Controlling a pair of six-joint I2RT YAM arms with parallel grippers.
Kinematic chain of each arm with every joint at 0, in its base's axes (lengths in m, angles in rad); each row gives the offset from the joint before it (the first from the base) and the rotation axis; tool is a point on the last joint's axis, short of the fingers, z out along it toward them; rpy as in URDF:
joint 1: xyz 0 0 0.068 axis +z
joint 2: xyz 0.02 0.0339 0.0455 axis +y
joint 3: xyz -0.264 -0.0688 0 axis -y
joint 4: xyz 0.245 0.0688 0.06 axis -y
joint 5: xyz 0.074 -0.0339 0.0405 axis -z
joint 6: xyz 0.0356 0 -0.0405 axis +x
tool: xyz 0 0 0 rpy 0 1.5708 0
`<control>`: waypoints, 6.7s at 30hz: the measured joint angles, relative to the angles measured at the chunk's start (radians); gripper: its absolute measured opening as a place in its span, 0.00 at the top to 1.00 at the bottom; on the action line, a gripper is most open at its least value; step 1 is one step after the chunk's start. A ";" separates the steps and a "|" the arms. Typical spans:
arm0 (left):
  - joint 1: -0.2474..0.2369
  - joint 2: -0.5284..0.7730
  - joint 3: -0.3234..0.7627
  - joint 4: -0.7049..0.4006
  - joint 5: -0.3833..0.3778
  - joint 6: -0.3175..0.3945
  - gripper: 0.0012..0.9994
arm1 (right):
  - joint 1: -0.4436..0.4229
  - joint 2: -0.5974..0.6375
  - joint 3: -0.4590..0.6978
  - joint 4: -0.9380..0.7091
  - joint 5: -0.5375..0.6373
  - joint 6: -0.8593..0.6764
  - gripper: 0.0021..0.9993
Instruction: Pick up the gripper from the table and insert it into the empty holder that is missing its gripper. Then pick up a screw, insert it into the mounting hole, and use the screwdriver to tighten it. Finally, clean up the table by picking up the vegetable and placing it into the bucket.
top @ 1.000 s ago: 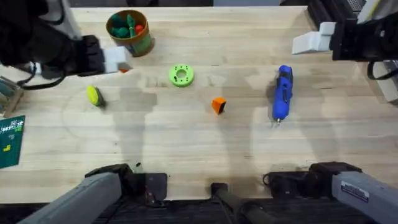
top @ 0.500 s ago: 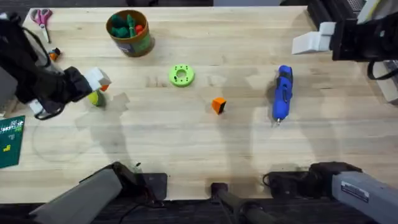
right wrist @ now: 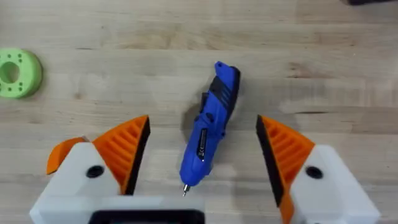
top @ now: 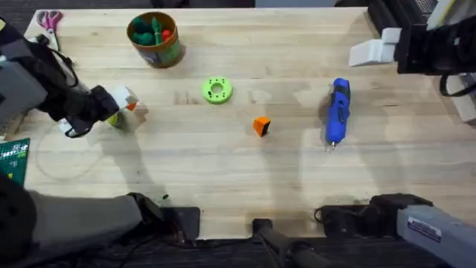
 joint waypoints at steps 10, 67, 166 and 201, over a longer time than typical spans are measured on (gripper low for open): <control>-0.001 0.047 0.002 0.057 0.078 -0.011 0.83 | 0.000 0.000 0.000 -0.015 0.000 0.000 0.01; -0.287 -0.889 -0.072 -0.212 0.605 0.024 0.01 | 0.000 0.000 0.000 -0.017 0.000 0.000 0.01; -0.508 -1.511 -0.815 0.472 0.817 0.173 0.01 | 0.670 0.320 0.000 0.079 -0.058 -0.018 0.01; -0.508 -1.512 -0.815 0.472 0.817 0.173 0.01 | 0.720 0.475 0.000 0.046 -0.079 0.005 0.03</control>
